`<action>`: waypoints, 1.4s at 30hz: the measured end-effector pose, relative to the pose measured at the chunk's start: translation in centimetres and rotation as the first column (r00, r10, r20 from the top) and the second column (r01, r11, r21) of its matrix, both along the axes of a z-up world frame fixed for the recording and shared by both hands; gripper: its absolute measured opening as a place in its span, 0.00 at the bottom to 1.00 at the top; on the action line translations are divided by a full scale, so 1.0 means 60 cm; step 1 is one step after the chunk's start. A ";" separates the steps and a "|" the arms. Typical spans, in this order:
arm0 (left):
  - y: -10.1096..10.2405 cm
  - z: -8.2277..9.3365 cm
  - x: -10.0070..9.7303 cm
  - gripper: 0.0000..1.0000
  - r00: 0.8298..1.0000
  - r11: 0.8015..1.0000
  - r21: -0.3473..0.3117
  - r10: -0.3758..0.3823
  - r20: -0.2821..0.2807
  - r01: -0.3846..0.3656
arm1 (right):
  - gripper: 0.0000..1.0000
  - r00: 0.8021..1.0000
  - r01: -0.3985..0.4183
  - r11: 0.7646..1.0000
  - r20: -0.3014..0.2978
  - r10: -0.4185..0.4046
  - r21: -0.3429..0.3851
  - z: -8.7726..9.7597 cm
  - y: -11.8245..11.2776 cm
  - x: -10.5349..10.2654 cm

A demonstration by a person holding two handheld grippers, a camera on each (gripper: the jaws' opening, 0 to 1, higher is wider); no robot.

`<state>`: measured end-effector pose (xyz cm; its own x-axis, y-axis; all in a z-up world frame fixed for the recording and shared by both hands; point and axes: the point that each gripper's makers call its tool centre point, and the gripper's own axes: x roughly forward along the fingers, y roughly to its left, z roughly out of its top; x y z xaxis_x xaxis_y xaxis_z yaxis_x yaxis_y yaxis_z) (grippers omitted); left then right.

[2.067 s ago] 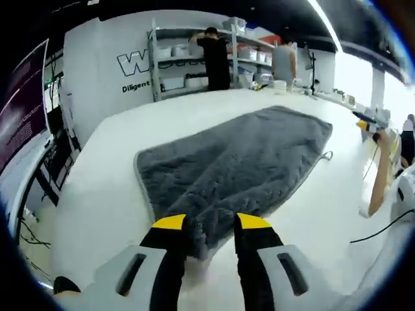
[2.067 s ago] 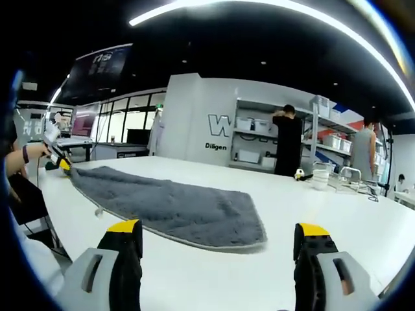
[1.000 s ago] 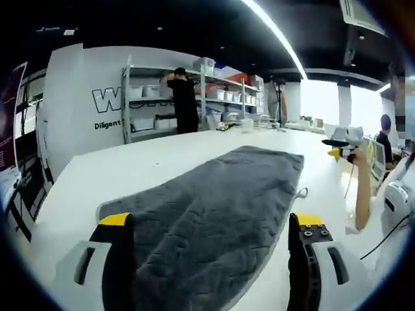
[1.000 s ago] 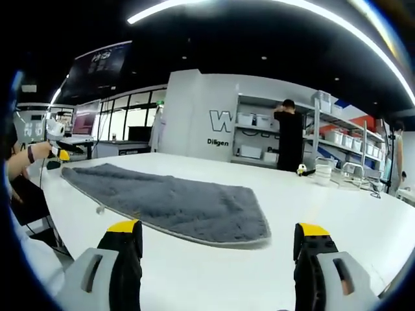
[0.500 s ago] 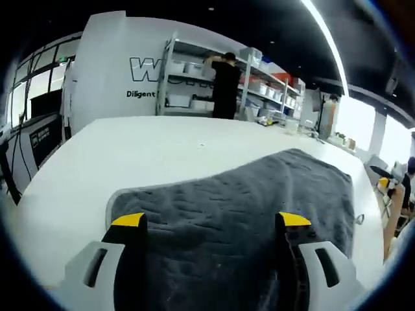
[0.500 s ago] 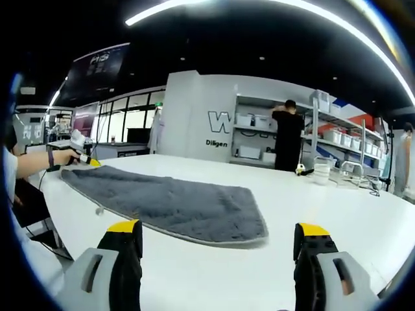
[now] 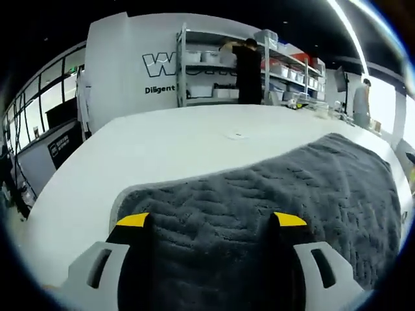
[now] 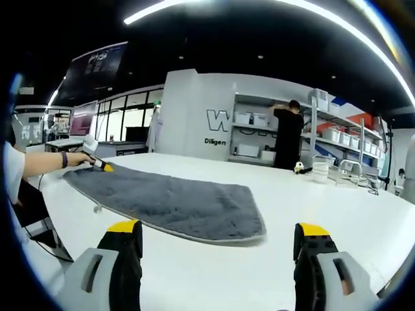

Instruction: Open the folded towel by lifting each exposed corner and separating the folded layers until the towel lies flat within the target outline without major curled edges

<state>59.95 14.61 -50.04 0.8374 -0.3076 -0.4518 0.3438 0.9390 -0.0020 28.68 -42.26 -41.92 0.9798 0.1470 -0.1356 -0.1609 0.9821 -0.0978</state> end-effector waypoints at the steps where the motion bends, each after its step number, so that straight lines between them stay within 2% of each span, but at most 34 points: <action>1: 0.001 0.000 0.007 0.73 1.000 1.000 -0.002 0.004 0.002 -0.004 | 0.99 1.000 0.000 1.000 0.000 0.000 0.000 0.000 0.000 0.001; 9: 0.009 0.002 0.049 0.71 0.999 0.999 -0.011 0.032 0.006 -0.032 | 0.99 1.000 -0.006 1.000 -0.016 0.006 -0.012 -0.004 0.005 0.008; 13: 0.012 0.006 0.046 0.72 1.000 0.999 -0.019 0.026 0.006 -0.025 | 0.99 1.000 -0.012 1.000 -0.018 0.012 -0.010 -0.005 0.004 0.010; 15: 0.014 0.011 0.031 0.74 1.000 1.000 -0.022 0.012 -0.008 -0.012 | 0.99 1.000 -0.009 1.000 -0.021 0.009 -0.005 -0.007 -0.001 0.010; 16: 0.015 0.021 0.018 0.75 1.000 0.999 -0.034 -0.005 -0.002 0.005 | 0.99 1.000 -0.006 1.000 -0.022 0.006 -0.003 -0.008 -0.003 0.009; 17: 0.009 0.034 0.005 0.76 0.999 0.998 -0.051 -0.031 0.027 0.032 | 0.99 1.000 -0.002 1.000 -0.023 0.002 0.001 -0.008 -0.007 0.009; 20: -0.006 0.081 -0.050 0.78 0.991 0.985 -0.146 -0.079 0.104 0.094 | 0.99 1.000 0.016 1.000 -0.023 -0.016 0.012 -0.009 -0.012 0.008; 22: -0.011 0.100 -0.099 0.82 0.984 0.979 -0.152 -0.117 0.132 0.136 | 0.99 0.999 0.024 1.000 -0.025 -0.023 0.017 -0.010 -0.013 0.009; 24: -0.014 0.111 -0.153 0.86 0.977 0.976 -0.135 -0.152 0.152 0.173 | 0.99 0.999 0.023 0.999 -0.027 -0.022 0.023 -0.012 -0.009 0.010; 26: -0.014 0.115 -0.198 0.90 0.975 0.972 -0.144 -0.164 0.151 0.186 | 0.99 0.999 0.019 0.999 -0.033 -0.018 0.026 -0.015 -0.005 0.012; 27: -0.022 0.127 -0.232 0.91 0.966 0.958 -0.192 -0.180 0.185 0.215 | 0.99 0.999 0.018 1.000 -0.038 -0.017 0.025 -0.017 -0.002 0.014; 29: -0.034 0.138 -0.284 0.92 0.956 0.940 -0.234 -0.198 0.218 0.249 | 0.99 0.999 0.016 1.000 -0.049 -0.015 0.022 -0.020 0.000 0.022; 32: -0.050 0.138 -0.354 0.92 0.954 0.934 -0.246 -0.206 0.217 0.258 | 0.99 0.997 0.006 1.000 -0.071 -0.004 0.025 -0.027 0.008 0.025; 33: -0.059 0.140 -0.370 0.92 0.950 0.936 -0.239 -0.202 0.238 0.259 | 0.99 0.997 0.001 1.000 -0.079 0.001 0.029 -0.031 0.013 0.027; 37: -0.089 0.146 -0.418 0.96 0.920 0.957 -0.119 -0.213 0.329 0.264 | 0.99 0.994 -0.035 0.999 -0.106 0.037 0.024 -0.043 0.030 0.030; 40: -0.099 0.156 -0.435 0.99 0.901 0.965 -0.110 -0.179 0.396 0.239 | 0.99 0.991 -0.069 0.997 -0.111 0.072 0.032 -0.047 0.039 0.030; 42: -0.100 0.150 -0.442 0.99 0.899 0.967 -0.111 -0.165 0.405 0.228 | 0.99 0.991 -0.075 0.996 -0.111 0.079 0.038 -0.048 0.040 0.030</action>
<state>33.41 8.62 -41.02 0.8516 -0.5228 -0.0368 0.5239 0.8511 0.0330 30.49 -39.87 -44.82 0.9443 0.2275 -0.2379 -0.2441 0.9688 -0.0422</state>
